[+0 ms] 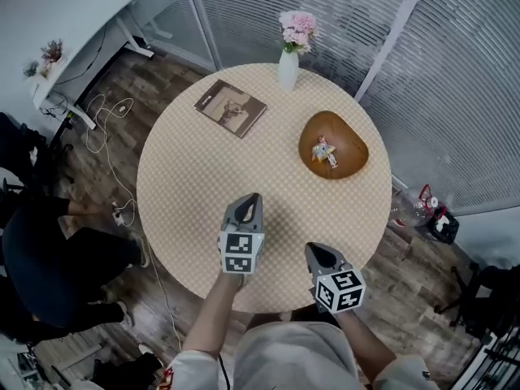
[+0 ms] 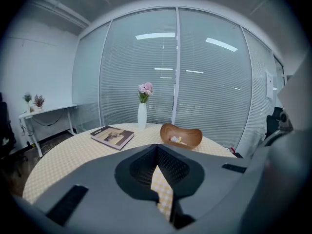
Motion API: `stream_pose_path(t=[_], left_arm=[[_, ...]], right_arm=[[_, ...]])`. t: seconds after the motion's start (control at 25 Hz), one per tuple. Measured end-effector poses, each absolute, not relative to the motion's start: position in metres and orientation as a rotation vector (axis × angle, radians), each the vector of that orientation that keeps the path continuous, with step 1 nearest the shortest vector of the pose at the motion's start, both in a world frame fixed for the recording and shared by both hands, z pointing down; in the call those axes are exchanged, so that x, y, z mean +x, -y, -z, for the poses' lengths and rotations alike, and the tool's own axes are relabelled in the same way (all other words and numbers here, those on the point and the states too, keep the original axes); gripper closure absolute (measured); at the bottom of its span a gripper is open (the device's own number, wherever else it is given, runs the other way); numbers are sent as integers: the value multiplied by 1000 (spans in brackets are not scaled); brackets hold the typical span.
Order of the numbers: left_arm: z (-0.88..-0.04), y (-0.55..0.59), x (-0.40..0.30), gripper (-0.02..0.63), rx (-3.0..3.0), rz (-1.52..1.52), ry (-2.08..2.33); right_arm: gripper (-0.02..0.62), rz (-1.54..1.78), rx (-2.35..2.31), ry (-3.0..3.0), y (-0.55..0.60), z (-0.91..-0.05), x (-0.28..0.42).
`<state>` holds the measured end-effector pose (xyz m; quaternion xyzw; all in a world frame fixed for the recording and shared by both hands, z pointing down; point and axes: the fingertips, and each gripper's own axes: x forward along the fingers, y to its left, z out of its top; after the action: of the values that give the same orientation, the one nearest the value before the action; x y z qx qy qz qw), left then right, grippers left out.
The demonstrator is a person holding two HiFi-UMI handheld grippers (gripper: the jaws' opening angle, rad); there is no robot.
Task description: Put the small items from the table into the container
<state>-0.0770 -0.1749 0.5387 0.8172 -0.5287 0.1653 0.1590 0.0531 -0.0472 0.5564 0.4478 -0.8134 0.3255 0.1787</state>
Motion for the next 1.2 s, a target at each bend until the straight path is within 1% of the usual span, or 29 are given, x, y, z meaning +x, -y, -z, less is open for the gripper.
stream_pose_path(t=[0.16, 0.36, 0.64, 0.84, 0.88, 0.92, 0.96, 1.04, 1.08, 1.12, 1.2], left_arm=[[-553, 136, -111, 600, 2236, -467, 1555], [-573, 98, -144, 600, 2127, -459, 1598], [-595, 73, -175, 600, 2036, -473, 1611], [-613, 84, -188, 598, 2033, -513, 1593], [-620, 87, -187, 570, 2035, -525, 1558], [-629, 90, -186, 489, 2032, -538, 1523], [-638, 93, -185, 443, 2026, -552, 1498], [-651, 100, -186, 378, 1988, -548, 1481], [-655, 104, -187, 355, 1951, -521, 1489], [-657, 109, -188, 319, 1905, -483, 1508], [-660, 120, -190, 274, 1808, -417, 1575]], right_arm=[[594, -894, 1183, 2343, 43, -552, 15], [593, -878, 1119, 2364, 38, -550, -15], [594, -870, 1083, 2368, 34, -551, -39], [594, -861, 1082, 2356, 31, -549, -41], [594, -862, 1087, 2349, 31, -550, -39], [594, -864, 1092, 2341, 31, -552, -37], [594, -866, 1099, 2333, 31, -553, -34], [594, -871, 1112, 2316, 32, -557, -28], [594, -874, 1118, 2307, 32, -558, -24], [594, -878, 1124, 2300, 33, -560, -21], [594, -887, 1134, 2286, 36, -563, -16]])
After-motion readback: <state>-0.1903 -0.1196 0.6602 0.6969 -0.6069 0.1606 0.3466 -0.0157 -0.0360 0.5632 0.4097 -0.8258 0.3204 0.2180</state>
